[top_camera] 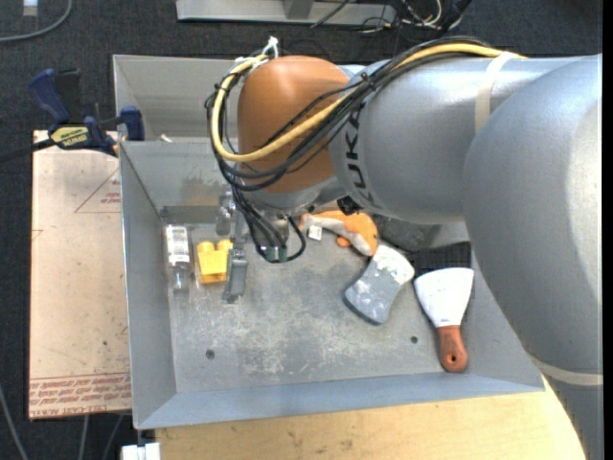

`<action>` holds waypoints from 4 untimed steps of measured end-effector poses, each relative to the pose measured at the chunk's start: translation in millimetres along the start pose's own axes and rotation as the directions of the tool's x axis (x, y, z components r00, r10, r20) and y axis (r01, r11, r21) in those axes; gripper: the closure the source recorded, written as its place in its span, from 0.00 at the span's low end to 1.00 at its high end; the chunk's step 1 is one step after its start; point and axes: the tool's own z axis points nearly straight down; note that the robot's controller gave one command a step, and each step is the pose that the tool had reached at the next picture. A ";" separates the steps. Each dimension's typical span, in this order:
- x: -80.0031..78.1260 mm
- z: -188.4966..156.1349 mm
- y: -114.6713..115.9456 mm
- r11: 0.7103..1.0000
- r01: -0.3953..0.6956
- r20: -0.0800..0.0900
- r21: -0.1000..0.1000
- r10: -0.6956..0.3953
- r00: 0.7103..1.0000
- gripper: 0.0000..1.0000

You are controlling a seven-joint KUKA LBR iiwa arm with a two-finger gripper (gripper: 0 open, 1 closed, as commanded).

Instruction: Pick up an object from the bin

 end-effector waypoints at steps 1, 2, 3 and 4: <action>-10.5 33.5 2.9 0.960 0.280 0.002 0.000 -0.280 0.960 0.00; -15.1 54.2 -4.4 0.981 0.192 0.001 -0.002 -0.192 0.981 0.00; -39.0 82.3 0.9 0.999 -0.035 0.007 -0.004 0.035 0.999 0.00; -45.7 102.6 3.1 0.925 0.379 0.008 -0.003 -0.379 0.925 1.00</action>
Offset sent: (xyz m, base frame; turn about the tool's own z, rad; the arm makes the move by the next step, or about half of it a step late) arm 0.0201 -0.0141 -0.0774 0.0397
